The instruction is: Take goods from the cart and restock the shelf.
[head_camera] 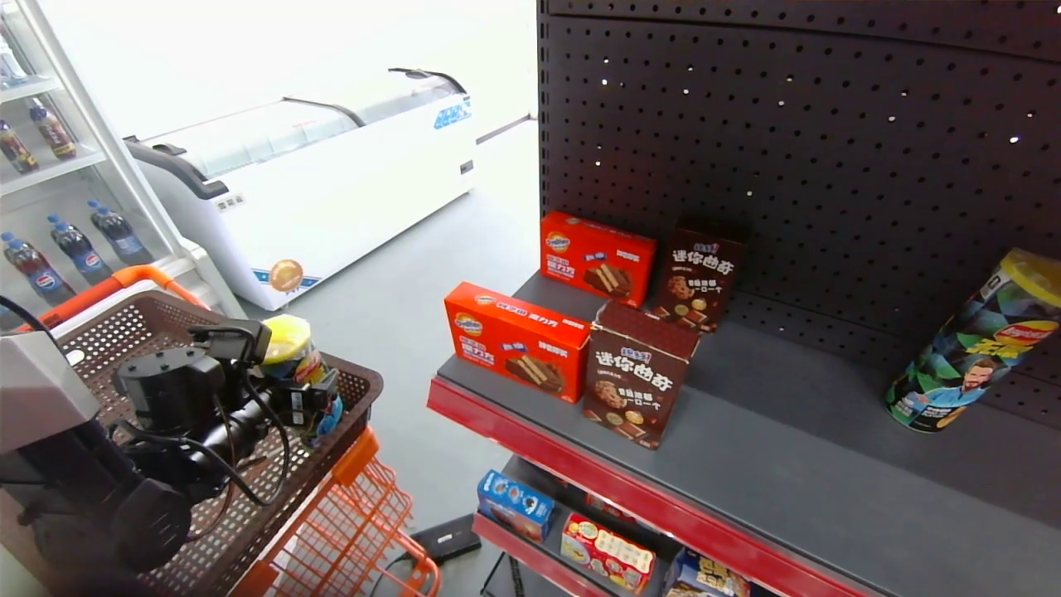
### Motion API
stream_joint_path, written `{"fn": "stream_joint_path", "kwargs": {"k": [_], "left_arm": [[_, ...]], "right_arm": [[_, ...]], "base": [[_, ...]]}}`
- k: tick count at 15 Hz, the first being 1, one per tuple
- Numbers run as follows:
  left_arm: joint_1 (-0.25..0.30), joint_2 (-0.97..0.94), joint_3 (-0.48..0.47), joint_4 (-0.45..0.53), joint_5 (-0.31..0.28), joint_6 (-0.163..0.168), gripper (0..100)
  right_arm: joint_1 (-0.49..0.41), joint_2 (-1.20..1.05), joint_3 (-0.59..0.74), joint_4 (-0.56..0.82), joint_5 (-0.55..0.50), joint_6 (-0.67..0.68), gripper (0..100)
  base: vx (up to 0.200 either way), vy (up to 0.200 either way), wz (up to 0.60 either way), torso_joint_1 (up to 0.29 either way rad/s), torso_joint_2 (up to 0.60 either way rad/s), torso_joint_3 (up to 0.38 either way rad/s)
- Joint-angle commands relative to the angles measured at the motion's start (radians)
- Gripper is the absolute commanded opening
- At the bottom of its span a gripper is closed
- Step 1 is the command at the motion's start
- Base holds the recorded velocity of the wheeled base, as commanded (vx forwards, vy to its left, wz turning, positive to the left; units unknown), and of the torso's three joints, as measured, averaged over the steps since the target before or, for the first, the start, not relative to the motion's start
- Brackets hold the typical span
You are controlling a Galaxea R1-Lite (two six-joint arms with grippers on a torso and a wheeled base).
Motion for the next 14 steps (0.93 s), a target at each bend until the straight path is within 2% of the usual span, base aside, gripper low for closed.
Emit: {"fn": "stream_joint_path", "kwargs": {"k": [1,3,5,6,10,14], "left_arm": [[-0.005,0.058,-0.053,0.001,-0.005,-0.002,100],[-0.008,0.092,-0.101,0.002,-0.01,-0.007,100],[-0.018,0.124,-0.125,-0.008,-0.02,-0.025,100],[-0.022,0.132,-0.145,-0.002,-0.02,-0.035,0],[-0.047,0.123,-0.158,0.016,-0.02,-0.041,0],[-0.076,-0.031,-0.147,0.019,-0.017,-0.036,0]], "right_arm": [[0.001,0.0,0.0,0.0,0.0,0.0,100],[0.001,0.0,0.0,0.0,0.0,0.0,100],[0.001,0.0,0.0,0.0,0.0,0.0,100],[0.001,0.0,0.0,0.0,0.0,0.0,100],[0.001,0.0,0.0,0.0,0.0,0.0,100],[0.001,0.001,0.0,0.0,0.0,0.0,100]], "base": [[0.0,0.0,0.0,0.0,0.0,0.0],[0.0,0.0,0.0,0.0,0.0,0.0],[0.0,0.0,0.0,0.0,0.0,0.0],[0.0,0.0,0.0,0.0,0.0,0.0],[0.0,0.0,0.0,0.0,0.0,0.0],[0.0,0.0,0.0,0.0,0.0,0.0]]}}
